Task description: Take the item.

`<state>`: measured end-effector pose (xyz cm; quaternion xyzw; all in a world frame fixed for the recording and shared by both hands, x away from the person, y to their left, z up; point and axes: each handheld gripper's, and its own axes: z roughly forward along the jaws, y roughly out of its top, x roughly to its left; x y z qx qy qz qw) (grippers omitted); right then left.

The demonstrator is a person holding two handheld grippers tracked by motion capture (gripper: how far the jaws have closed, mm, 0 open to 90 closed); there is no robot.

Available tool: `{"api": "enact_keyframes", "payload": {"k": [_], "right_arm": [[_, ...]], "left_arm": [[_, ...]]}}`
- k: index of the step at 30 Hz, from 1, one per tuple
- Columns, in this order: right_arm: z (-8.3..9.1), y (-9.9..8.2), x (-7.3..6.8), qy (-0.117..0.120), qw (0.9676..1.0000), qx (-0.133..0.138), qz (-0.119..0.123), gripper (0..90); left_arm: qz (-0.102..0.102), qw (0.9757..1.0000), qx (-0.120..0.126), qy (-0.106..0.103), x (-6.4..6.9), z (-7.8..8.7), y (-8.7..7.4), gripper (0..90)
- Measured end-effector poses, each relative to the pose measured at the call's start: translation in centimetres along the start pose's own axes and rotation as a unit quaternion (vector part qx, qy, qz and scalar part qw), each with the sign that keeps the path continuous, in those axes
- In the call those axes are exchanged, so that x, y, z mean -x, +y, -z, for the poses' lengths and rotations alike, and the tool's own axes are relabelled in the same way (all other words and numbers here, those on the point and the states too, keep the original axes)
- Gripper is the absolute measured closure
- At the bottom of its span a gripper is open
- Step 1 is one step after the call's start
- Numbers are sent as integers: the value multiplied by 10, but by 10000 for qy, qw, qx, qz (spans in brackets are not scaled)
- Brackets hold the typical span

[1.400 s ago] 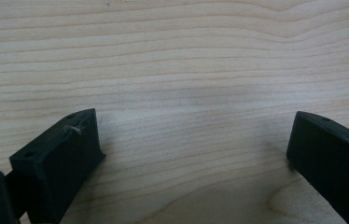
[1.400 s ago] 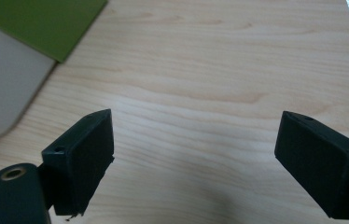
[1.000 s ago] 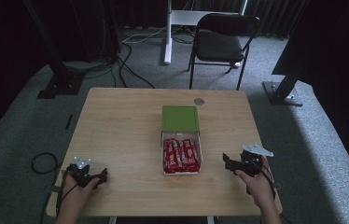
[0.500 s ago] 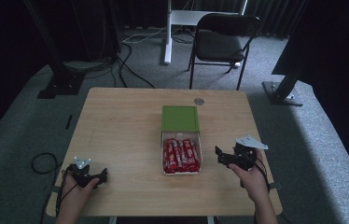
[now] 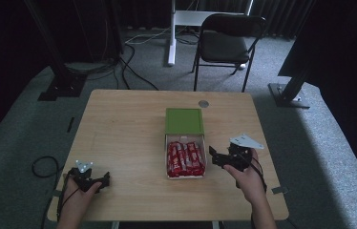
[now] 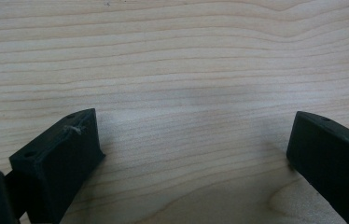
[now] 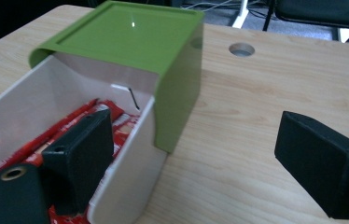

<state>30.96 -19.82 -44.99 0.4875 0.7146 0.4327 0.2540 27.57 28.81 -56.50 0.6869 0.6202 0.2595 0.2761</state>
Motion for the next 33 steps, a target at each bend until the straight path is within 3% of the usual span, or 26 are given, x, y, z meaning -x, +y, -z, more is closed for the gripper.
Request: {"api": "enact_keyframes", "payload": {"k": [17, 33], "right_arm": [[-13, 18, -35, 373, 9989, 86, 254, 115], [-30, 16, -64, 692, 9969, -30, 377, 128]], "left_arm": [[0, 10000, -6, 2, 0, 0, 0, 35], [-6, 10000, -5, 3, 0, 0, 0, 35]]}}
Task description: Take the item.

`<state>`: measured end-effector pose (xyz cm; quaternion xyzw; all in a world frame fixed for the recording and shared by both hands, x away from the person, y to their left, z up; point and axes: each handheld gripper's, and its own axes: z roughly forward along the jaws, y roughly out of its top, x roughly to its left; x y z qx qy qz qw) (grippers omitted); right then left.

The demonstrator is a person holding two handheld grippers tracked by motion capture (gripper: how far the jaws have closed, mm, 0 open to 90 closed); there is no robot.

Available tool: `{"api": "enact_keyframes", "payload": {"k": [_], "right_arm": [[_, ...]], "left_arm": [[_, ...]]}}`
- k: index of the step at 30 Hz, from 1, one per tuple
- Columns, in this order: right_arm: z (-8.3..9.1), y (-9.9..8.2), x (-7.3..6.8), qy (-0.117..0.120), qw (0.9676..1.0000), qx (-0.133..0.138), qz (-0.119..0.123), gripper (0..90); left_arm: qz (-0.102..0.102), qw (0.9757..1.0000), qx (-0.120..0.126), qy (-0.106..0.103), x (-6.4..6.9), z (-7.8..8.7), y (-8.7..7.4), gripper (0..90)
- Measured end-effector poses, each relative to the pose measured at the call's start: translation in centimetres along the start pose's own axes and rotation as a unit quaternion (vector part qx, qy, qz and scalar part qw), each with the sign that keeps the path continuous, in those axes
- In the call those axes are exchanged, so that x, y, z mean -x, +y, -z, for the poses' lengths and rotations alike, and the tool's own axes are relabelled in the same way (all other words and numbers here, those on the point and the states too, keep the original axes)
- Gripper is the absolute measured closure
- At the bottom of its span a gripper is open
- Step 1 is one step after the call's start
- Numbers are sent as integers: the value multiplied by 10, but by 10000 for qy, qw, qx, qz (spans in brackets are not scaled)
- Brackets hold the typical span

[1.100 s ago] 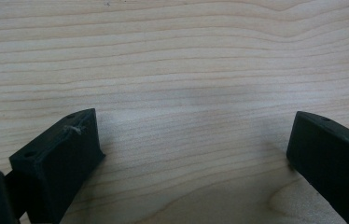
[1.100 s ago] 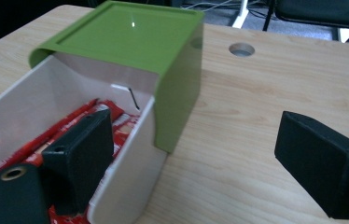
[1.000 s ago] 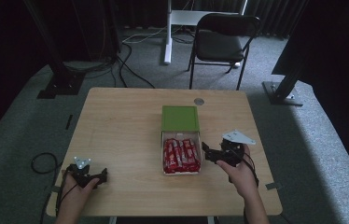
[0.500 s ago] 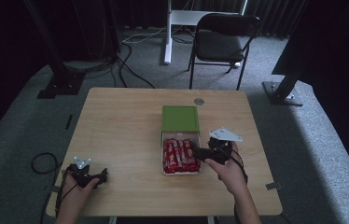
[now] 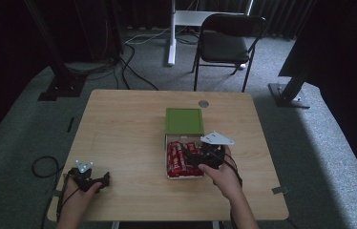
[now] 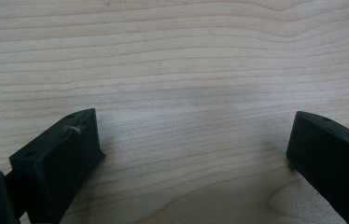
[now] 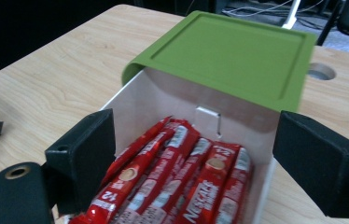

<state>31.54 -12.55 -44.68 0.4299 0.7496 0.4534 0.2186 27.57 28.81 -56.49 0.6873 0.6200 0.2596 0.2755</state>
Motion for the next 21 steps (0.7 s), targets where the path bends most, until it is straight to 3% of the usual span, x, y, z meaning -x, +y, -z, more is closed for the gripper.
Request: {"api": "enact_keyframes", "payload": {"k": [14, 21], "right_arm": [[-17, -6, -16, 112, 9997, -187, 60, 138], [-29, -13, -25, 80, 9992, -313, 236, 210]], "left_arm": [[10, 10000, 9, -1, 0, 0, 0, 35], [10, 10000, 8, 0, 0, 0, 0, 35]]}}
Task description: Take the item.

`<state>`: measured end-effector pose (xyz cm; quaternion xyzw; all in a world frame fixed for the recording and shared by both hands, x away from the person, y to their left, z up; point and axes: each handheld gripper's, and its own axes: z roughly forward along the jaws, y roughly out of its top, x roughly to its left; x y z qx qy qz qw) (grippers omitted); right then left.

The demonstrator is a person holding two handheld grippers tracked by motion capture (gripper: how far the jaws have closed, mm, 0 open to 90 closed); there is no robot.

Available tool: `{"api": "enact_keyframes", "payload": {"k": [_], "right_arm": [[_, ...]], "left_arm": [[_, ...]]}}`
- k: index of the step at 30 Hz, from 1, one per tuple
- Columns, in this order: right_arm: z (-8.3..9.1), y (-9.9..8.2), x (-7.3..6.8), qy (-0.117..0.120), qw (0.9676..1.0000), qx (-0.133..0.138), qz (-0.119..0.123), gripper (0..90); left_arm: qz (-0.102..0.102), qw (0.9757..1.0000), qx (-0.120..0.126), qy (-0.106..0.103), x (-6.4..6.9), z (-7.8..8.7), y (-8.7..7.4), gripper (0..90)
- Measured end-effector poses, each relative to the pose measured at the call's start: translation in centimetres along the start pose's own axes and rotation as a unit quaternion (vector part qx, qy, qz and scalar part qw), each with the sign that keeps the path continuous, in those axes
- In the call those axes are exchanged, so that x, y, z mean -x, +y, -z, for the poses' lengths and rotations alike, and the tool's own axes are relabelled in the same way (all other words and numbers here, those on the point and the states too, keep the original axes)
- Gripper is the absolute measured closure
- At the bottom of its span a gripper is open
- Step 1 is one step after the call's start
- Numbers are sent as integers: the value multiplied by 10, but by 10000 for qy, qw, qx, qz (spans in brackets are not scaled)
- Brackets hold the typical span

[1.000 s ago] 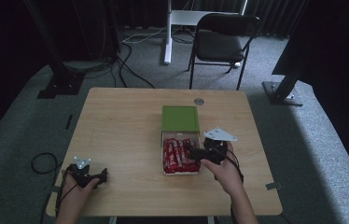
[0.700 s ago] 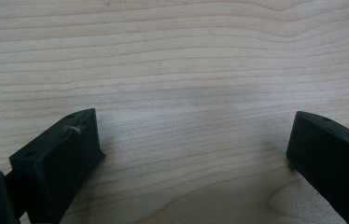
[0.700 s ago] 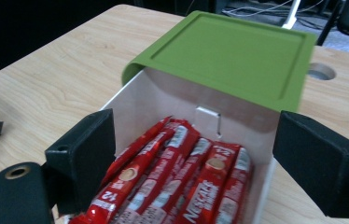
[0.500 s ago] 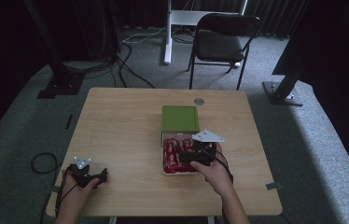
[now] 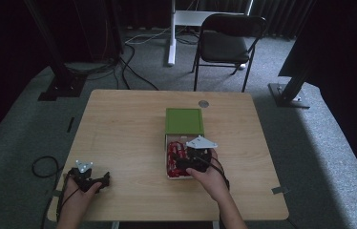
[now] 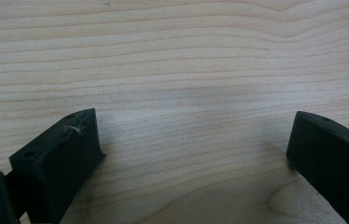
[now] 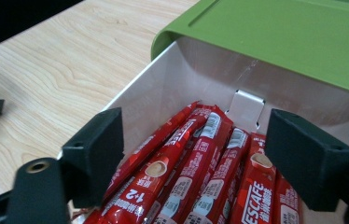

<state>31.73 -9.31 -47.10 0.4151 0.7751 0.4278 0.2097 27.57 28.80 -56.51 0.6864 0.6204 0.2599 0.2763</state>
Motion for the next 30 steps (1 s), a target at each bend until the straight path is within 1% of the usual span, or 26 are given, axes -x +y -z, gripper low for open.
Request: {"api": "enact_keyframes", "payload": {"k": [2, 3, 4, 6, 7, 9, 11, 12, 13, 14, 15, 16, 17, 19, 21, 22, 23, 27, 29, 30], "right_arm": [[-1, -1, -1, -18, 10000, 4, 18, 226], [-3, -3, -2, -75, 9999, -60, 111, 279], [-3, -3, -2, -75, 9999, -60, 111, 279], [-5, -5, -3, -113, 9996, -176, 198, 334], [-7, -7, -3, -173, 9993, -255, 228, 380], [-8, -8, -3, -172, 9992, -286, 211, 390], [-9, -8, -3, -192, 9992, -339, 118, 417], [-9, -9, -3, -209, 9991, -344, 161, 431], [-9, -9, -4, -203, 9991, -338, 163, 448], [-11, -9, -4, -173, 9991, -364, 141, 490], [-11, -9, -4, -173, 9991, -364, 141, 490], [-12, -9, -2, -1, 9986, -499, 153, 487], [-13, -10, -2, 13, 9982, -589, 98, 512], [-14, -10, -2, -78, 9981, -601, 100, 547], [-16, -11, -2, -186, 9972, -715, 105, 567], [-16, -11, -2, -186, 9972, -715, 105, 567], [-17, -11, -3, -177, 9964, -820, 156, 570], [-19, -11, -5, -242, 9956, -889, 180, 595], [-23, -13, -5, -120, 9953, -956, 134, 605], [-27, -15, -6, -126, 9945, -1014, 210, 618]], "left_arm": [[2, 10000, 2, -1, 0, 0, 0, 35], [-3, 10000, -2, -2, 0, 0, 0, 35], [-7, 10000, 0, -7, 0, 0, 0, 35], [-21, 10000, -1, -17, 0, 0, 0, 36], [-24, 10000, -3, -22, 1, 0, 0, 36], [-23, 10000, -1, -28, 1, 0, 0, 36], [-28, 10000, -4, -31, 1, 0, 0, 36], [-27, 10000, -4, -31, 1, 0, 0, 36], [-28, 10000, -3, -34, 1, 0, 0, 36], [-30, 10000, -5, -34, 1, 0, 0, 36], [-30, 10000, -5, -35, 1, 0, 0, 36], [-29, 10000, -6, -34, 1, 0, 0, 36], [-31, 10000, -6, -34, 1, 0, 0, 36], [-31, 10000, -5, -34, 1, 0, 0, 36], [-30, 10000, -5, -34, 1, 0, 0, 36], [-30, 10000, -4, -33, 1, 0, 0, 36], [-31, 10000, -7, -31, 1, 1, 0, 36], [-35, 10000, -7, -33, 1, 1, 0, 36], [-37, 10000, -7, -34, 1, 1, 0, 36], [-36, 10000, -7, -34, 1, 1, 0, 36]]}}
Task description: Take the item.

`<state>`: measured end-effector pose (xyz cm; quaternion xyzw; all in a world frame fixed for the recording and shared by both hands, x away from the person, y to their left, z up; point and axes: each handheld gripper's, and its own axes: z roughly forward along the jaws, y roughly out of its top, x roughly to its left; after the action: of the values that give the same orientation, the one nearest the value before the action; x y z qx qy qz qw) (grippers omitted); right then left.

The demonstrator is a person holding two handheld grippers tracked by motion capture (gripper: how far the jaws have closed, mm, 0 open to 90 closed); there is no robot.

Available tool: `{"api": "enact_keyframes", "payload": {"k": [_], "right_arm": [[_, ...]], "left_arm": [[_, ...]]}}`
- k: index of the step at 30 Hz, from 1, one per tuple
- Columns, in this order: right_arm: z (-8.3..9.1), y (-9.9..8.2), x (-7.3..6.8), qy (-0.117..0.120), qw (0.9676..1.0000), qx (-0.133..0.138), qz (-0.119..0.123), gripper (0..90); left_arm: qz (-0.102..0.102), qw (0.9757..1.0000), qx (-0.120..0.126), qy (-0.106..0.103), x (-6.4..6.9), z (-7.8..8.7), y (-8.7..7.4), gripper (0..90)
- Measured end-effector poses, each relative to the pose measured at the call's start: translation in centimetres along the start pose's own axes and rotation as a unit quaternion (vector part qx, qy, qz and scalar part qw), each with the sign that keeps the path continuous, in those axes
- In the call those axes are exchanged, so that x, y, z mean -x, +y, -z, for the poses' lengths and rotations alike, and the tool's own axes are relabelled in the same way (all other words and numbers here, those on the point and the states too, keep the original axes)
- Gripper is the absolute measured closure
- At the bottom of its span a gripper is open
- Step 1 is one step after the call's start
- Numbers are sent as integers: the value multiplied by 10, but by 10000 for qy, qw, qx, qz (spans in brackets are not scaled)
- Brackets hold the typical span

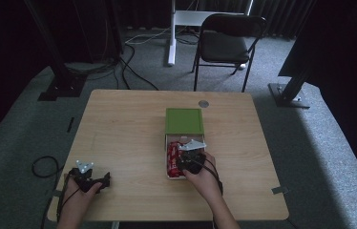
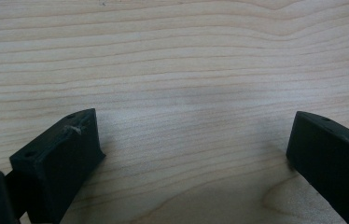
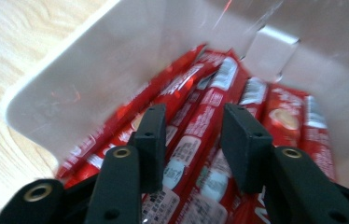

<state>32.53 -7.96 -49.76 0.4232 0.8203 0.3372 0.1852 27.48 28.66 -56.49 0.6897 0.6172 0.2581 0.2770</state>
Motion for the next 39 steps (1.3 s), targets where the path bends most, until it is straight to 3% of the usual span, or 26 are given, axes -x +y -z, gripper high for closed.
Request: {"api": "enact_keyframes", "payload": {"k": [4, 9, 13, 21, 28, 32, 35, 39], "right_arm": [[-2, 0, -1, -65, 10000, -9, -35, 627], [-1, 1, 2, -137, 9995, 3, -275, 774], [2, 1, 4, -180, 9991, 48, -375, 841], [8, 2, 5, 87, 9984, 165, -533, 854], [18, 4, 2, 161, 9984, 285, -457, 857], [26, 6, 4, 219, 9972, 462, -544, 858], [32, 7, 7, 395, 9954, 541, -690, 859], [39, 8, 9, 457, 9947, 626, -681, 862]], "left_arm": [[0, 10000, 2, -3, 0, 0, 0, 36], [-1, 10000, 1, -3, 0, 0, 0, 36], [-1, 10000, -1, -1, 0, 0, 0, 36], [1, 10000, 1, -1, 0, 0, 0, 36], [0, 10000, 0, -2, 0, 0, 0, 36], [3, 10000, 3, -1, 0, 0, 0, 35], [2, 10000, 3, 0, 0, 0, 0, 36], [14, 10000, 14, 0, 0, 0, 0, 35]]}}
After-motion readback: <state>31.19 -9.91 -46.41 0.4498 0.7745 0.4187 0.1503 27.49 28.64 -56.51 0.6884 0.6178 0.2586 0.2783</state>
